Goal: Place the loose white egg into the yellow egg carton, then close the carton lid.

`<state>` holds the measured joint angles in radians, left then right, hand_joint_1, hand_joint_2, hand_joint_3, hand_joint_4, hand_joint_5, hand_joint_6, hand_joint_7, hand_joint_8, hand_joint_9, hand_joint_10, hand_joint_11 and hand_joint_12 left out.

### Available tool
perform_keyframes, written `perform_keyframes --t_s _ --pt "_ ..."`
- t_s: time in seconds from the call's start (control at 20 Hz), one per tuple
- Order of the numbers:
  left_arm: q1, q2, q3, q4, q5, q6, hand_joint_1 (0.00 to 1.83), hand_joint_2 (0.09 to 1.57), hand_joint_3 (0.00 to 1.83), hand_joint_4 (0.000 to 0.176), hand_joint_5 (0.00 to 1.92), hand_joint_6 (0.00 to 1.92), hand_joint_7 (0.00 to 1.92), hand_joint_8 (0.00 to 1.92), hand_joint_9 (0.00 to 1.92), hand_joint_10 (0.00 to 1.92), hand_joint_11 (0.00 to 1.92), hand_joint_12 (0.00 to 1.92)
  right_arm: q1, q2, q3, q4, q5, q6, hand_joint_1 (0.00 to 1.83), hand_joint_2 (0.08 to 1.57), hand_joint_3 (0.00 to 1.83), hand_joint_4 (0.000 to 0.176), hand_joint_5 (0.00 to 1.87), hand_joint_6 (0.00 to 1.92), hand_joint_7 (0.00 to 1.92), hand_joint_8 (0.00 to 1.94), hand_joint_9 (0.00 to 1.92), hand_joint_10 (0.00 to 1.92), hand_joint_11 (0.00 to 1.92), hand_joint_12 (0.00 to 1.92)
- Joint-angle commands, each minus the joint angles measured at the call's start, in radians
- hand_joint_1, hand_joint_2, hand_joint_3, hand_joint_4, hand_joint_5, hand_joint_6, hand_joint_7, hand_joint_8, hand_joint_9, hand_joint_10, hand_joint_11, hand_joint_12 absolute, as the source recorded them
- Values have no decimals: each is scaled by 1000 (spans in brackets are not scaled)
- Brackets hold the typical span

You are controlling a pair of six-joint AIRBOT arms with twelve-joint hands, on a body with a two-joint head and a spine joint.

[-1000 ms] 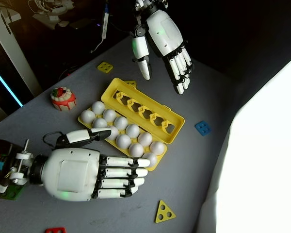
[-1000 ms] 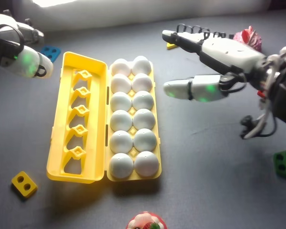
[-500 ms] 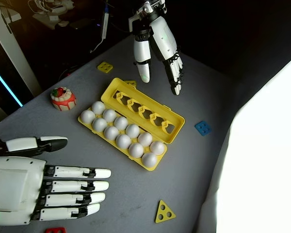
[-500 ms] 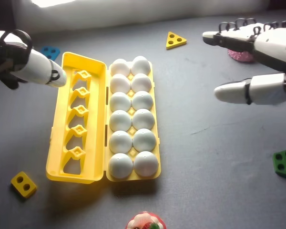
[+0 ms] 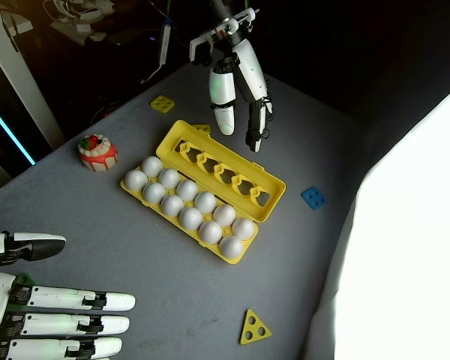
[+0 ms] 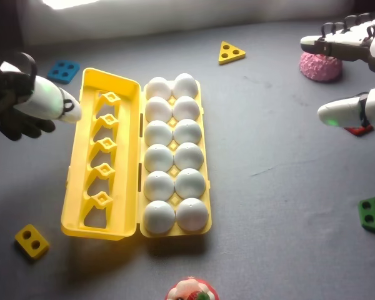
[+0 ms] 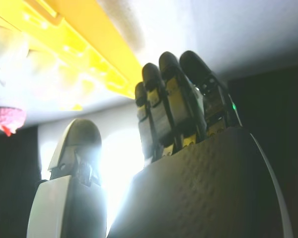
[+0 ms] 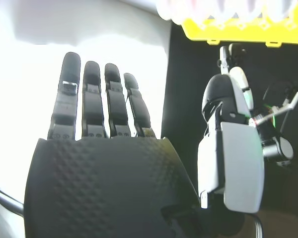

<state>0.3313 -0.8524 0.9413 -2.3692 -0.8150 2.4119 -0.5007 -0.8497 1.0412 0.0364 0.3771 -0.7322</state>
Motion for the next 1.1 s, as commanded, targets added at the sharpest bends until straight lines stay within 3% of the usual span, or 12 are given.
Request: perform_keyframes --t_s 0.0,0.4,0.5,0.55,0.7,0.9,1.0,1.05 --pt "1 -2 10 43 21 -17 426 1346 0 14 468 14 560 28 496 79 0 1350 19 7 -3 7 115 6 371 1123 0 0 109 6 163 1 38 303 0 591" --pt "52 -35 49 46 41 -85 441 1342 0 15 470 8 564 19 506 84 0 1371 24 6 -3 7 151 13 415 1125 1 0 77 0 165 3 30 308 0 689" --pt "65 -39 54 46 43 -98 445 1335 0 21 479 9 575 19 508 86 0 1374 25 6 -3 7 165 28 398 1130 2 0 70 2 163 2 24 323 0 586" --pt "72 -41 56 46 46 -105 441 1338 0 19 471 5 570 16 496 81 0 1373 29 7 -3 7 165 32 409 1121 0 0 92 10 180 5 43 333 0 664" --pt "94 -49 63 46 60 -133 464 1333 0 15 484 8 576 15 497 83 0 1398 30 8 -3 7 161 32 415 1136 0 0 59 6 134 3 12 303 0 416" --pt "124 -62 67 46 77 -169 449 1341 0 15 484 5 567 7 489 84 0 1378 32 13 -3 7 160 33 416 1135 0 0 80 10 156 0 31 325 0 563" --pt "132 -65 67 43 77 -179 424 1346 2 10 490 9 571 8 498 90 0 1411 33 17 -3 7 160 33 406 1140 1 0 66 5 130 1 2 320 0 451" --pt "134 -66 67 40 77 -181 438 1344 1 16 473 1 552 3 480 85 0 1384 37 18 -3 7 160 33 393 1140 1 0 67 6 127 0 0 318 0 452"
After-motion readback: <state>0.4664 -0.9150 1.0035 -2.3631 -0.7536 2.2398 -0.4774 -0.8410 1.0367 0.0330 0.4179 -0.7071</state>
